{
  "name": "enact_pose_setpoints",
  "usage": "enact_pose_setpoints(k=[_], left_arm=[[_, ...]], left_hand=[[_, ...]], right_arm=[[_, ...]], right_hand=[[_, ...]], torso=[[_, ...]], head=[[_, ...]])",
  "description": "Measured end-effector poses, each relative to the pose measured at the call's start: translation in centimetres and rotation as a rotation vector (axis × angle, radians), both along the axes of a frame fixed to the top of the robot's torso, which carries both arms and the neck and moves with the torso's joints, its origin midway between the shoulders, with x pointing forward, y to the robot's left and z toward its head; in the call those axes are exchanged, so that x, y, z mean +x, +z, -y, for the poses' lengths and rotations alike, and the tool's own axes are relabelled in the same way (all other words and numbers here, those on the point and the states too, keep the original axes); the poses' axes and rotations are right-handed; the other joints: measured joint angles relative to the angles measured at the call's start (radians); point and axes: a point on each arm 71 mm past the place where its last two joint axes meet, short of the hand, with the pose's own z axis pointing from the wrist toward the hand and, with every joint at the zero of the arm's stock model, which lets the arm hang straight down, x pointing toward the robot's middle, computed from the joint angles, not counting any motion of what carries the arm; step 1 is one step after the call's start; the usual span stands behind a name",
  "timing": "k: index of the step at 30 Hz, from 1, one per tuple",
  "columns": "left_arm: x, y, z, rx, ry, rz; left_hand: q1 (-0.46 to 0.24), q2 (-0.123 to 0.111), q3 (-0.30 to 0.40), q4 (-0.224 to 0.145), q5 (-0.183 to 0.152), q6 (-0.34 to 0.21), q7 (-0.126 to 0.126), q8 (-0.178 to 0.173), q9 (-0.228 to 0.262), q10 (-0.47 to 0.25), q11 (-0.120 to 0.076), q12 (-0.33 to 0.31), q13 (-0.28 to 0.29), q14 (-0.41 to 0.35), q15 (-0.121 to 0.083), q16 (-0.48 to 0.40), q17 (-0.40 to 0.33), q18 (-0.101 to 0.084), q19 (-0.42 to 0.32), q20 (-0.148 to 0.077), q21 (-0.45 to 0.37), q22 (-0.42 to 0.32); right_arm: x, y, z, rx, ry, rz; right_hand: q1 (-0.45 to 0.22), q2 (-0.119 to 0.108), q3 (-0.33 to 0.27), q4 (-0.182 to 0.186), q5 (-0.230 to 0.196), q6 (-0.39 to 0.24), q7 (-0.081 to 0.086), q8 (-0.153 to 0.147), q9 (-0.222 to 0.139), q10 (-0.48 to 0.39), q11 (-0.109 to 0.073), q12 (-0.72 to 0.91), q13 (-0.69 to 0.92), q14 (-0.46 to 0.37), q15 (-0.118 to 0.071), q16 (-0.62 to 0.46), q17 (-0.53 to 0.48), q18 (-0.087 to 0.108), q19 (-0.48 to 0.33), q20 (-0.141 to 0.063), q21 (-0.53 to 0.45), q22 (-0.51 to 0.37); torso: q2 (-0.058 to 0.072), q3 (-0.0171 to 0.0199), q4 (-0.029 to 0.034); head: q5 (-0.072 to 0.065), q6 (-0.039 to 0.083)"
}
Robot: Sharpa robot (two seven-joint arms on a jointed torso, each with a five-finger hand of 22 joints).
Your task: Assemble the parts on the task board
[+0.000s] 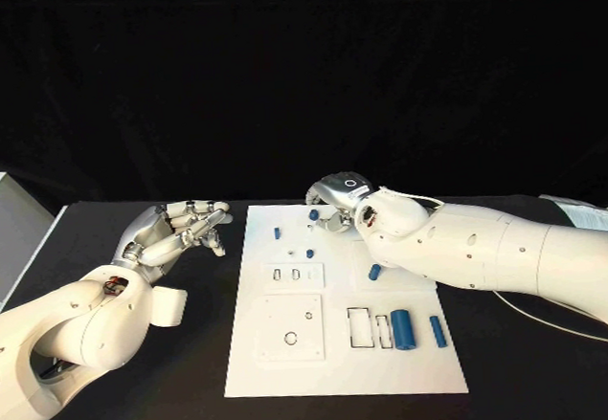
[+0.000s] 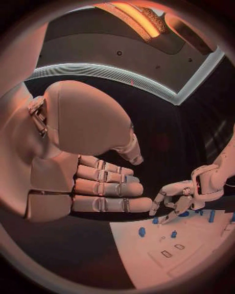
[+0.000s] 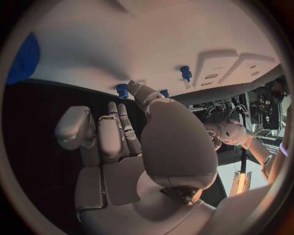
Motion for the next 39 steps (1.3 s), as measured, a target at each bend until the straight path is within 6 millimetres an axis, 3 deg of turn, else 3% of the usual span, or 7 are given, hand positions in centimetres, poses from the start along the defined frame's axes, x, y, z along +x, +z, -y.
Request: enact_pose_setpoints(k=[9,15,18,21,22,26,39], left_arm=[[0.1,-0.1,-0.3,0.003,0.008,-0.001],[0.3,-0.2,-0.4,0.003,0.011,-0.002],[0.4,-0.2,-0.3,0.002,0.011,-0.002],[0.4,-0.3,-0.3,0.002,0.011,-0.003],[0.5,-0.3,-0.3,0.002,0.011,-0.003],[0.5,-0.4,-0.3,0.002,0.012,-0.004],[0.6,-0.5,-0.3,0.002,0.009,-0.005]], left_hand=[[0.0,0.0,0.004,-0.004,0.0,0.0,0.0,0.0,0.002,0.0,0.0,0.0,0.0,0.0,0.0,0.0,-0.001,0.0,-0.003,0.004,0.006,0.004],[0.0,0.0,0.004,-0.004,0.0,0.0,0.0,0.0,0.002,0.0,0.0,0.0,0.001,0.0,0.0,0.0,-0.001,0.0,-0.004,0.003,0.006,0.005],[0.0,0.0,0.004,-0.004,0.0,-0.004,-0.004,0.0,0.004,0.009,-0.002,0.003,0.006,0.0,0.0,0.0,-0.003,0.0,-0.014,0.001,0.013,0.01],[0.0,0.0,0.004,-0.004,0.0,-0.007,-0.007,0.0,0.005,0.027,-0.008,0.018,0.014,0.0,0.0,0.0,-0.003,0.0,-0.018,-0.003,0.023,0.014],[0.0,0.0,0.004,-0.004,0.0,-0.007,-0.007,0.0,0.006,0.032,-0.01,0.023,0.018,0.0,0.0,0.0,-0.003,0.0,-0.018,-0.004,0.023,0.016],[0.0,0.0,0.0,-0.009,0.0,-0.011,-0.011,0.0,0.007,0.034,-0.013,0.036,0.026,0.002,-0.002,0.0,-0.002,0.0,-0.02,-0.006,0.034,0.022],[0.0,0.0,-0.006,-0.014,0.0,-0.011,-0.011,0.0,0.011,0.021,-0.011,0.055,0.047,0.018,-0.011,0.036,0.019,0.0,-0.022,-0.007,0.07,0.041]], right_arm=[[-1.0,1.2,3.2,0.053,-0.024,0.0],[-1.9,2.7,6.3,0.142,-0.062,-0.028],[-2.1,3.3,8.3,0.18,-0.101,-0.056],[-2.1,3.5,10.2,0.208,-0.146,-0.098],[-2.0,3.4,10.7,0.214,-0.16,-0.114],[-1.9,3.1,12.5,0.23,-0.214,-0.179],[-1.3,2.3,13.2,0.233,-0.291,-0.281]], right_hand=[[0.014,0.006,0.025,0.039,0.01,0.03,0.008,-0.004,-0.005,0.098,-0.022,0.031,0.014,-0.002,-0.003,0.013,0.017,0.016,0.006,-0.006,-0.03,-0.025],[-0.013,-0.043,0.083,0.055,-0.01,0.039,0.005,-0.013,-0.006,0.295,-0.042,0.133,0.087,0.0,-0.029,0.058,0.087,0.016,0.029,-0.029,0.028,0.051],[-0.015,-0.054,0.01,0.05,-0.009,0.026,-0.008,-0.013,0.001,0.348,-0.07,0.38,0.314,-0.001,-0.042,0.098,0.154,-0.001,0.045,-0.045,0.08,0.118],[0.007,-0.031,-0.079,0.096,-0.005,0.007,-0.001,-0.003,0.016,0.385,-0.061,0.975,1.056,0.0,-0.04,0.16,0.264,-0.016,0.054,-0.038,0.166,0.228],[0.007,-0.031,-0.103,0.11,0.007,0.0,0.006,0.0,0.017,0.418,-0.056,1.148,1.159,0.002,-0.037,0.178,0.278,-0.017,0.053,-0.032,0.192,0.258],[0.021,-0.01,-0.203,0.162,0.037,-0.025,0.021,0.013,0.023,0.502,-0.042,1.436,1.239,0.0,-0.018,0.245,0.289,-0.042,0.052,-0.021,0.294,0.291],[0.051,0.001,-0.281,0.234,0.07,-0.044,0.03,0.031,0.03,0.505,-0.039,1.503,1.241,0.0,-0.011,0.268,0.289,-0.07,0.052,-0.008,0.367,0.291]], torso=[[-0.003,0.0025,-0.0062],[-0.006,0.0056,-0.0166],[-0.008,0.0069,-0.021],[-0.009,0.0083,-0.0254],[-0.009,0.0088,-0.0266],[-0.009,0.0116,-0.0318],[-0.007,0.0128,-0.03]], head=[[0.003,0.007],[0.003,0.015],[-0.001,0.017],[-0.003,0.019],[-0.003,0.02],[-0.002,0.021],[-0.008,0.013]])
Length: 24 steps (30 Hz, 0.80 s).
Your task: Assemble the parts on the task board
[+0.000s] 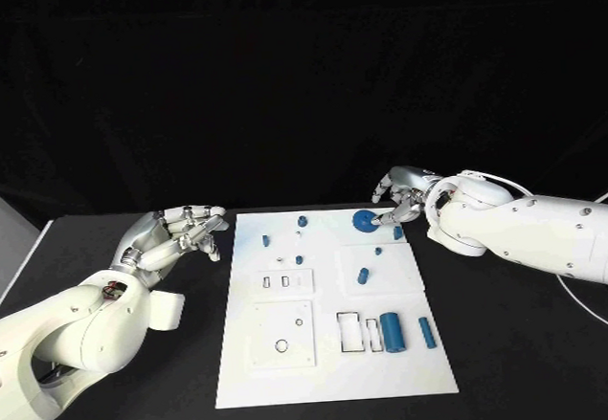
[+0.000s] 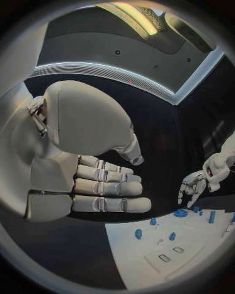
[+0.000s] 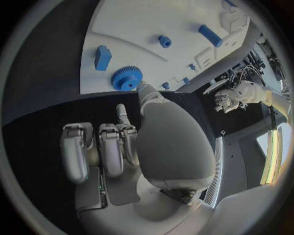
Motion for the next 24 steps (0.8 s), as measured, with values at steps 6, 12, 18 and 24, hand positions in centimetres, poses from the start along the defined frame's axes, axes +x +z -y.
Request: enact_pose_setpoints(k=[6,12,18,24], left_arm=[[0.0,0.0,-0.1,0.002,0.0,0.0],[0.1,-0.1,-0.1,0.004,0.002,0.0],[0.1,-0.1,-0.2,0.004,0.002,0.0],[0.1,-0.1,-0.2,0.005,0.002,0.001]], left_hand=[[-0.004,0.004,0.0,0.0,0.0,0.0,0.0,0.0,0.001,-0.003,-0.004,0.0,0.002,0.0,0.0,0.0,0.002,0.0,0.0,0.0,0.0,0.002],[-0.004,0.004,0.0,0.0,0.0,0.0,0.0,0.0,0.001,-0.003,-0.004,0.005,0.002,0.0,0.0,0.004,0.003,0.0,0.0,0.0,0.005,0.003],[-0.004,0.004,0.0,0.0,0.0,0.0,0.0,0.0,0.001,-0.007,0.0,0.005,0.003,0.0,0.0,0.004,0.003,0.0,0.0,0.0,0.005,0.003],[-0.004,0.004,0.0,0.0,0.0,0.0,0.0,0.0,0.002,-0.009,-0.002,0.005,0.003,0.0,0.0,0.004,0.004,0.0,0.0,0.0,0.005,0.004]], right_arm=[[0.1,-0.3,-0.5,-0.001,-0.008,-0.018],[0.5,-0.6,-0.9,-0.004,-0.019,-0.025],[0.7,-1.2,-1.6,-0.007,-0.019,-0.034],[0.9,-1.5,-1.7,-0.012,-0.025,-0.038]], right_hand=[[0.0,0.0,-0.003,0.003,0.002,0.0,0.0,0.003,0.0,0.0,0.0,0.0,0.0,0.0,0.0,0.0,0.0,0.0,0.0,0.0,0.006,0.0],[0.004,0.004,-0.001,0.005,0.013,0.0,0.0,0.004,0.002,0.0,0.0,0.0,0.0,0.0,0.0,0.0,0.0,0.0,0.0,0.0,0.006,0.0],[0.008,0.008,0.0,0.006,0.016,0.0,0.0,0.008,0.003,0.0,0.0,0.0,0.0,0.0,0.0,0.0,0.0,0.0,0.0,0.0,0.006,0.0],[0.013,0.013,0.005,0.009,0.027,0.0,0.0,0.014,0.004,0.0,0.0,0.0,0.0,0.0,0.0,0.0,0.0,0.0,0.0,0.0,0.009,0.0]], torso=[[0.002,0.0013,0.0019],[0.004,0.0019,0.0025],[0.003,0.0018,0.0033],[0.003,0.0018,0.0026]], head=[[0.001,-0.003],[0.002,-0.006],[0.0,-0.011],[0.001,-0.015]])
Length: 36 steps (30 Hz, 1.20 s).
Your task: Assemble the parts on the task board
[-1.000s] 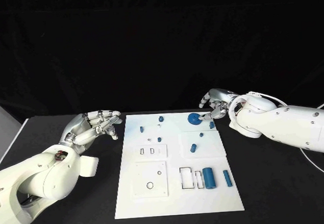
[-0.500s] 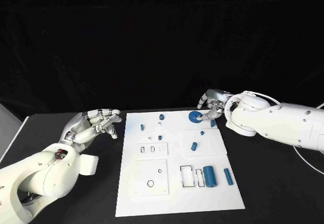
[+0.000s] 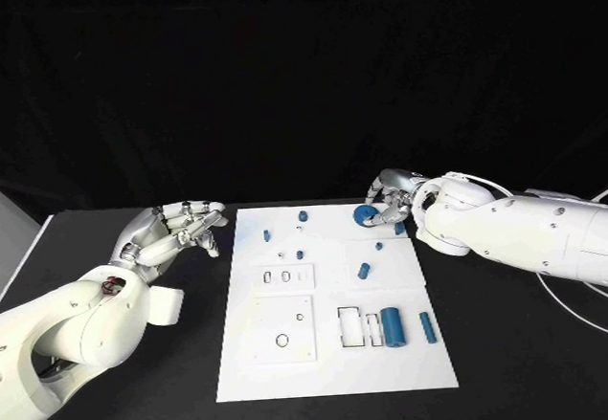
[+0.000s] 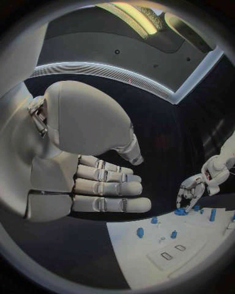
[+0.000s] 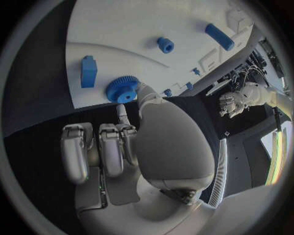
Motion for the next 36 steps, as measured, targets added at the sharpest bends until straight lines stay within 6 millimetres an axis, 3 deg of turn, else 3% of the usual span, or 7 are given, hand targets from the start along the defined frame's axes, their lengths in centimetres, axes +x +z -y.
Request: enact_pose_setpoints(k=[3,9,19,21,26,36], left_arm=[[0.0,0.0,0.0,0.0,-0.001,0.0],[0.0,0.0,0.1,0.0,-0.002,0.0],[0.0,0.0,0.0,0.0,-0.002,0.001],[0.0,0.0,0.0,0.0,-0.002,0.001],[0.0,0.0,0.0,0.0,-0.002,0.0],[0.0,0.0,0.1,0.0,-0.002,0.0]], left_hand=[[0.0,0.0,0.0,0.0,0.0,0.0,0.0,0.0,0.0,-0.002,-0.002,0.0,0.0,0.0,0.0,0.0,0.0,0.0,0.0,0.0,0.0,0.001],[0.0,0.0,0.0,0.0,0.0,0.0,0.0,0.0,0.0,-0.005,0.002,0.0,0.001,0.0,0.0,0.0,0.001,0.0,0.0,0.0,0.004,0.001],[0.0,0.0,0.0,0.0,0.0,0.0,0.0,0.0,0.0,-0.005,0.002,0.0,0.002,0.0,0.0,0.004,0.002,0.0,0.0,0.0,0.004,0.002],[0.0,0.0,0.0,0.0,0.0,0.0,0.0,0.0,0.001,-0.005,0.002,0.0,0.002,0.0,0.0,0.004,0.002,0.0,0.0,0.0,0.004,0.002],[0.0,0.0,0.0,0.0,0.0,0.0,0.0,0.0,0.001,-0.005,0.002,0.0,0.002,0.0,0.0,0.004,0.002,0.0,0.0,0.0,0.004,0.002],[0.0,0.0,0.003,-0.003,0.0,0.0,0.0,0.004,0.001,-0.005,0.002,0.0,0.003,0.0,0.0,0.004,0.002,0.0,0.0,0.0,0.008,0.004]], right_arm=[[0.1,-0.1,0.0,-0.003,-0.003,0.0],[0.3,-0.3,0.0,-0.01,-0.009,-0.001],[0.4,-0.4,0.1,-0.017,-0.009,-0.003],[0.4,-0.4,0.1,-0.019,-0.007,-0.002],[0.2,-0.4,-0.3,-0.027,0.007,0.003],[-0.3,0.0,-1.4,-0.042,0.051,0.07]], right_hand=[[0.008,0.002,0.012,-0.004,0.036,0.002,-0.002,0.006,0.001,0.0,0.0,0.0,0.0,0.0,0.0,0.0,0.0,0.0,0.0,0.0,0.0,0.0],[0.013,0.005,0.027,-0.002,0.061,0.007,-0.007,0.006,0.001,0.0,0.0,0.0,0.0,0.0,0.0,0.0,0.0,0.0,0.0,0.0,0.004,0.0],[0.013,0.005,0.136,-0.006,0.191,0.029,-0.007,0.008,-0.006,0.0,0.0,0.0,0.0,0.0,0.0,-0.001,0.0,0.0,0.0,0.0,0.004,0.0],[0.013,0.005,0.166,-0.008,0.194,0.038,-0.009,0.007,-0.01,0.0,0.0,0.0,0.0,0.0,0.0,-0.001,0.0,0.0,0.0,0.0,0.004,0.0],[0.002,-0.006,0.23,-0.016,0.146,0.065,-0.014,0.014,-0.013,0.0,0.0,0.0,0.0,0.0,0.0,-0.001,0.0,0.0,0.0,0.0,0.004,0.0],[-0.006,-0.03,0.273,-0.027,0.144,0.081,-0.016,0.026,-0.012,0.001,-0.009,0.0,0.0,-0.003,-0.019,-0.001,0.0,0.0,-0.001,-0.01,0.008,0.0]], torso=[[0.0,-0.0001,-0.0004],[0.0,0.0001,-0.0001],[-0.001,0.0007,-0.0017],[0.0,0.0007,-0.0016],[-0.001,0.0007,-0.0013],[-0.002,0.0008,-0.0017]], head=[[0.0,-0.004],[-0.001,-0.008],[-0.003,-0.013],[-0.003,-0.013],[-0.003,-0.014],[-0.006,-0.013]])
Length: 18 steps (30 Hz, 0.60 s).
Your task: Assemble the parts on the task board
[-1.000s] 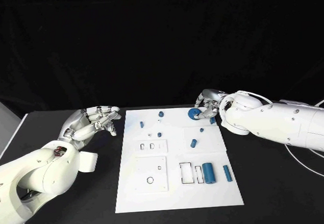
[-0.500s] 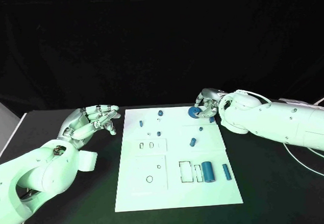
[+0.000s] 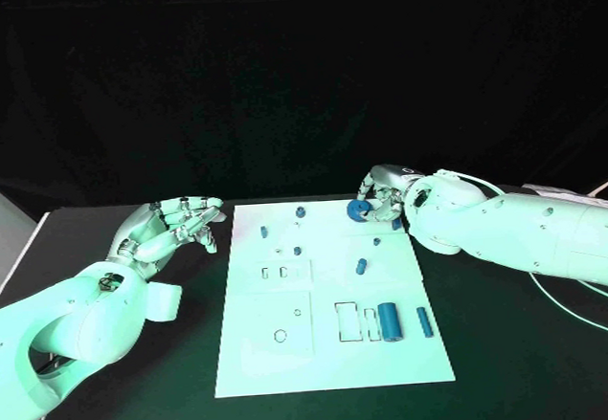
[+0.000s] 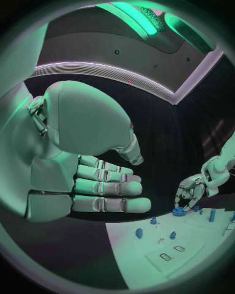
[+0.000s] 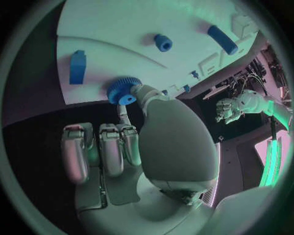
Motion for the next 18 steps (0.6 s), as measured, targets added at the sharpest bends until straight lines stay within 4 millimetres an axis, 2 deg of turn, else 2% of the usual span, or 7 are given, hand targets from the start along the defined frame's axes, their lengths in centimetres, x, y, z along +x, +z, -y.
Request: enact_pose_setpoints(k=[5,8,18], left_arm=[[0.0,0.0,0.0,0.0,0.0,0.0],[0.0,0.0,0.0,0.0,-0.001,0.0],[0.1,0.0,0.3,-0.003,-0.005,0.0]], left_hand=[[0.0,0.0,0.0,0.0,0.0,0.0,0.0,0.0,0.0,0.0,0.0,0.0,0.0,0.0,0.0,0.0,0.001,0.0,0.0,0.0,0.0,0.0],[0.0,0.0,0.0,0.0,0.0,0.0,0.0,0.0,0.0,0.0,0.0,0.0,0.0,0.0,0.0,0.0,0.001,0.0,0.0,0.0,0.0,0.0],[0.0,0.0,0.0,0.0,0.0,0.0,0.0,0.0,0.0,0.0,0.0,0.0,0.0,0.0,0.0,0.0,0.001,0.0,0.0,0.0,0.0,0.0]], right_arm=[[-0.7,0.5,-1.1,-0.001,0.041,0.062],[-1.3,0.9,-2.3,-0.001,0.079,0.096],[-2.4,1.4,-8.1,0.0,0.207,0.159]], right_hand=[[-0.015,-0.011,0.006,-0.003,0.0,0.008,-0.001,0.01,0.0,-0.002,-0.006,0.0,0.0,0.003,-0.003,0.0,0.0,0.0,-0.001,-0.007,0.004,0.0],[-0.019,-0.01,0.007,-0.002,-0.008,0.008,-0.002,0.011,0.0,0.0,-0.007,0.0,0.0,0.003,-0.003,0.0,0.0,0.0,-0.001,-0.007,0.004,0.0],[-0.028,-0.011,0.01,-0.004,-0.015,0.011,-0.004,0.011,0.001,0.0,-0.007,0.0,0.001,0.0,-0.007,0.0,0.0,0.0,0.003,-0.01,0.004,0.001]], torso=[[0.0,0.0,0.0007],[-0.001,-0.0003,0.0011],[-0.001,-0.0001,0.0017]], head=[[0.001,0.001],[0.006,0.004],[0.014,0.01]])
